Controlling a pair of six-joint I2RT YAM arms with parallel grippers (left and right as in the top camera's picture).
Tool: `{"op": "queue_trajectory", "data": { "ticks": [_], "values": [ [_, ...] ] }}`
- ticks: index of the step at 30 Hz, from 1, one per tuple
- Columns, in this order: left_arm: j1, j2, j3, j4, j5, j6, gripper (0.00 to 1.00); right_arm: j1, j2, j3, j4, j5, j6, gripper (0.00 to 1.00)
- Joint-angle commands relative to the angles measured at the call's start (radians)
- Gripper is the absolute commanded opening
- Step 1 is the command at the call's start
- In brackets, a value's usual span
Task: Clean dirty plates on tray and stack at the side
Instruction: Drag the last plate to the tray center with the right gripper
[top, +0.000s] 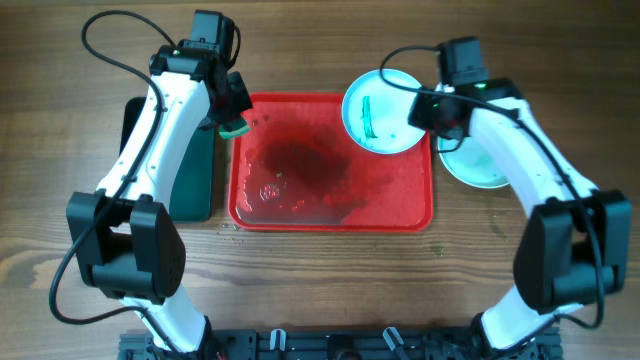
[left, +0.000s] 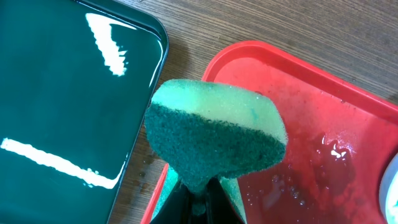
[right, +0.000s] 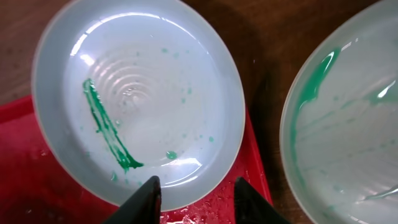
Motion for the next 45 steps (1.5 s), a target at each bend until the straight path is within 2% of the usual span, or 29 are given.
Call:
{"op": "queue_trajectory", "data": {
  "ticks": [1,6,15,21,26,32,35,43,45],
  "values": [
    [0.001,0.010,0.009,-0.002,0.009,-0.016,0.04,0.027,0.089,-0.010,-0.008,0.098,0.066,0.31],
    [0.001,0.010,0.009,-0.012,0.009,-0.017,0.04,0.013,0.099,-0.008,-0.006,0.075,0.060,0.23],
    [0.001,0.010,0.009,-0.012,0.009,-0.017,0.04,-0.014,0.126,-0.003,-0.003,0.027,0.024,0.24],
    [0.001,0.010,0.009,-0.005,0.009,-0.017,0.04,-0.067,0.178,0.014,0.000,-0.088,-0.021,0.24],
    [0.001,0.010,0.009,0.003,0.009,-0.017,0.04,-0.070,0.186,0.029,-0.010,-0.095,-0.046,0.17],
    [0.001,0.010,0.009,0.003,0.009,-0.017,0.04,-0.068,0.186,0.031,-0.011,-0.099,-0.058,0.04],
    [0.001,0.010,0.009,0.003,0.009,-0.017,0.04,-0.047,0.186,0.033,-0.019,-0.146,-0.113,0.05],
    [0.001,0.010,0.009,0.003,0.009,-0.017,0.04,0.072,0.185,0.036,-0.191,-0.250,-0.165,0.04],
    [0.001,0.010,0.009,0.003,0.009,-0.017,0.04,0.116,0.185,0.039,-0.198,-0.317,-0.228,0.05]
  ]
}}
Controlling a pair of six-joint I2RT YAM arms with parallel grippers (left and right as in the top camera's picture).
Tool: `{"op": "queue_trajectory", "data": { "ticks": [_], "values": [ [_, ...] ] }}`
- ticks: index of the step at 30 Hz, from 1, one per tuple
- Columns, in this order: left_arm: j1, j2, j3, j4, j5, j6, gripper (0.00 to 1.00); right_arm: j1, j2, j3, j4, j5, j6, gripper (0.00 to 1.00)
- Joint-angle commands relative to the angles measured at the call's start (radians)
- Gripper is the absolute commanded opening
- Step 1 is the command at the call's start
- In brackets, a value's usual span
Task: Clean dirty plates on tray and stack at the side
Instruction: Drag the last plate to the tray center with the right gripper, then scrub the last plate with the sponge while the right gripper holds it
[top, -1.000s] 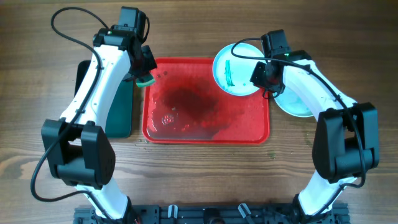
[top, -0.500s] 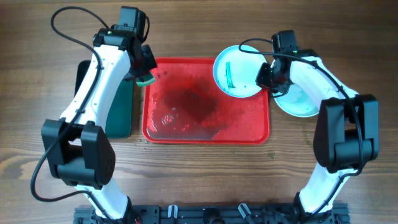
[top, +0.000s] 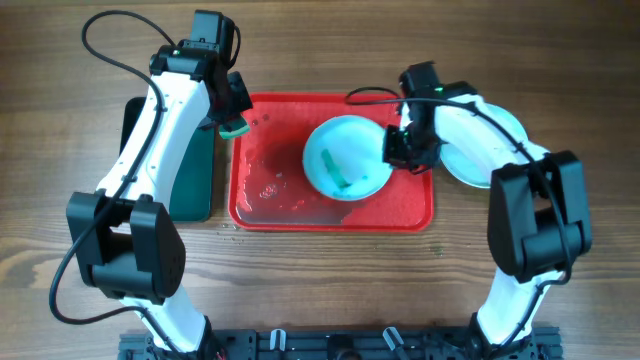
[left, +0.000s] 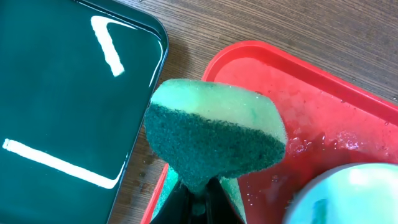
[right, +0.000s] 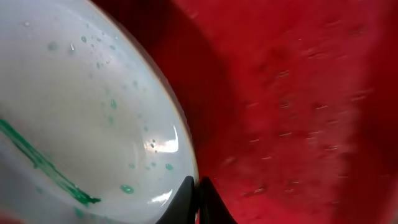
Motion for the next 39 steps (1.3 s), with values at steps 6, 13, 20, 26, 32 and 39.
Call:
{"op": "queue_trajectory", "data": {
  "ticks": [6,13,20,26,32,39],
  "values": [
    [0.001,0.010,0.009,0.004,0.008,-0.016,0.04,0.033,0.018,0.067,0.012,-0.058,-0.219,0.42],
    [0.001,0.010,0.009,0.005,0.008,-0.013,0.04,0.033,0.103,0.152,0.138,-0.007,-0.286,0.45],
    [0.001,0.010,0.009,0.007,0.008,-0.013,0.04,0.036,0.228,0.270,0.031,-0.015,-0.250,0.19],
    [0.001,0.010,0.009,0.006,0.009,-0.013,0.04,0.113,0.229,0.249,0.001,0.023,0.084,0.04],
    [0.001,0.010,0.008,0.006,0.023,-0.013,0.04,0.182,0.229,0.199,0.066,0.064,0.142,0.04],
    [-0.044,0.010,-0.142,0.170,0.106,0.129,0.04,0.182,0.229,0.199,0.073,0.061,0.126,0.04]
  ]
}}
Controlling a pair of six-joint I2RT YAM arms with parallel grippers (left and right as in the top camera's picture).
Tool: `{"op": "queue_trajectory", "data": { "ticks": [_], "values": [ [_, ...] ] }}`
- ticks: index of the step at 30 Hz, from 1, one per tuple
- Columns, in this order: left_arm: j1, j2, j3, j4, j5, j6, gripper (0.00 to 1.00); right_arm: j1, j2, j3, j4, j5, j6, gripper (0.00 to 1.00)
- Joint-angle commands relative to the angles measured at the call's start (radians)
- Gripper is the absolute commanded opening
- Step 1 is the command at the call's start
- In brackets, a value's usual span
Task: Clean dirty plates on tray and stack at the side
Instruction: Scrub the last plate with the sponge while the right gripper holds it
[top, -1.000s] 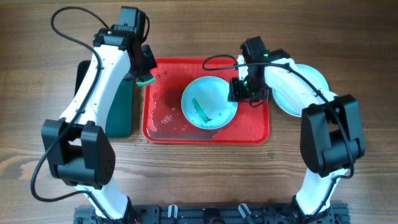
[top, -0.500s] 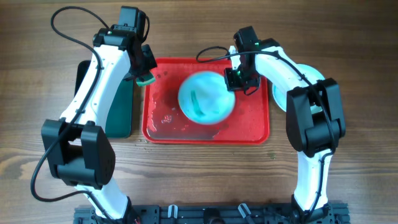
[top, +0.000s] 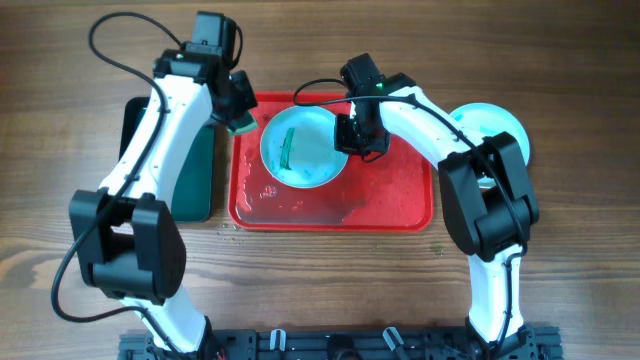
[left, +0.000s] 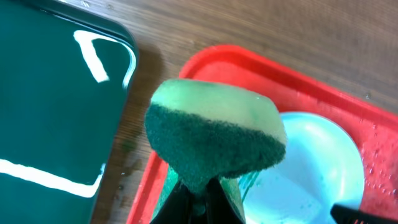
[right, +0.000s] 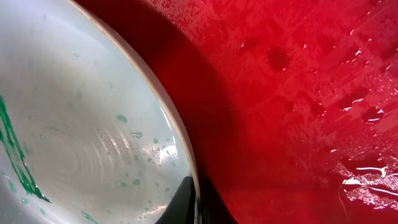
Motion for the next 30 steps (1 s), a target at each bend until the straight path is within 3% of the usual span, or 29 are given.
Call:
{"op": "queue_trajectory", "data": {
  "ticks": [1,4,6,11,19,22,26,30],
  "values": [
    [-0.041,0.010,-0.122,0.100,0.041,0.129,0.04,0.008,0.029,-0.038,0.000,0.039,0.000,0.04],
    [-0.069,0.010,-0.251,0.282,0.152,0.344,0.04,0.008,0.029,-0.038,0.014,0.001,-0.043,0.04],
    [-0.083,0.010,-0.303,0.353,0.190,0.400,0.04,0.008,0.029,-0.038,0.019,-0.008,-0.065,0.04],
    [-0.093,0.031,-0.331,0.377,0.184,0.448,0.04,0.008,0.029,-0.038,0.029,-0.045,-0.116,0.05],
    [-0.093,0.138,-0.331,0.369,0.105,0.418,0.04,0.008,0.029,-0.038,0.032,-0.045,-0.125,0.04],
    [-0.094,0.138,-0.330,0.286,0.274,0.435,0.04,0.008,0.029,-0.038,0.032,-0.046,-0.135,0.04],
    [-0.094,0.138,-0.330,0.179,0.588,0.597,0.04,0.008,0.029,-0.038,0.040,-0.063,-0.141,0.04],
    [-0.096,0.138,-0.330,0.195,0.625,0.604,0.04,0.008,0.029,-0.038,0.040,-0.063,-0.141,0.04]
  ]
}}
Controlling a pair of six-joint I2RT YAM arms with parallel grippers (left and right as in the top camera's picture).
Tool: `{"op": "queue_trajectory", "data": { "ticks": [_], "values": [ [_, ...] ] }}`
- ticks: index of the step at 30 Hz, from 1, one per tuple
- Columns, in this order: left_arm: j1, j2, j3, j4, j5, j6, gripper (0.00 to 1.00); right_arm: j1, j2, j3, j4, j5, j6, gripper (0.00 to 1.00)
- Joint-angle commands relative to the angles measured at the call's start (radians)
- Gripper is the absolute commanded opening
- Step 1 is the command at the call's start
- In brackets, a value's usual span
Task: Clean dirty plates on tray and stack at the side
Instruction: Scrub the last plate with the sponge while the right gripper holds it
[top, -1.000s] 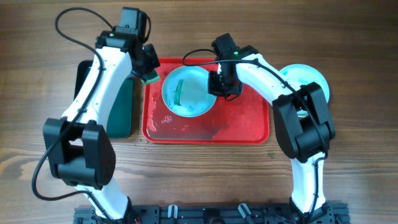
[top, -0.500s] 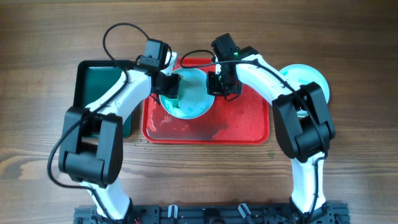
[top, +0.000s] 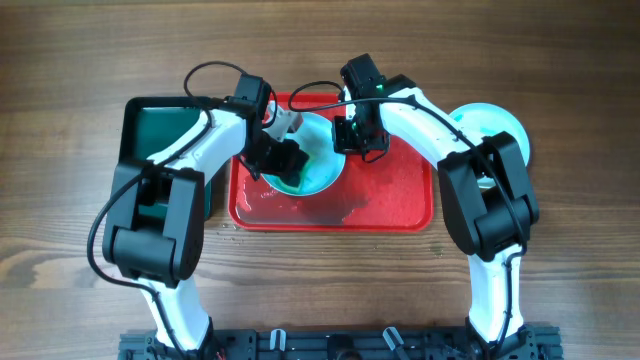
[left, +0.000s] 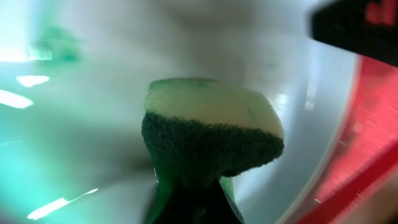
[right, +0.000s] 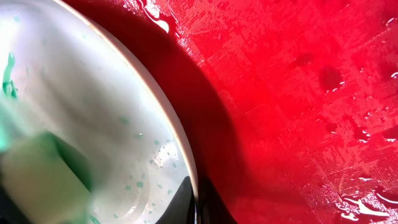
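A white plate smeared with green sits on the wet red tray, towards its upper left. My right gripper is shut on the plate's right rim. My left gripper is shut on a green-and-yellow sponge, which is pressed down inside the plate. The sponge also shows blurred at the lower left of the right wrist view. A second green-smeared plate lies on the table right of the tray.
A dark green tray lies left of the red tray, partly under my left arm. Water and red stains pool on the red tray's floor. Bare wooden table surrounds both trays.
My left gripper has moved with the sponge from above the red tray's upper left corner down into the plate. The right gripper still holds the plate's rim in the same place.
The dirty plate first lay at the tray's upper right corner with my right gripper open over it and the sponge held at the tray's left corner. Then the right gripper was shut on its rim, with the plate at mid-tray, then upper left. Now the sponge is in it.
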Motion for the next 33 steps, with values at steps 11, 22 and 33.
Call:
{"op": "queue_trajectory", "data": {
  "ticks": [11,22,33],
  "values": [
    [-0.012,0.034,-0.021,0.372,-0.666,-0.422,0.04,0.010,0.029,-0.026,-0.002,-0.010,-0.013,0.04],
    [-0.014,0.034,-0.021,0.027,-0.127,-0.100,0.04,0.011,0.029,-0.026,0.002,-0.010,-0.012,0.04],
    [-0.014,0.034,-0.021,0.307,-0.013,-0.229,0.04,0.011,0.029,-0.026,-0.001,-0.010,-0.014,0.04]
  ]
}}
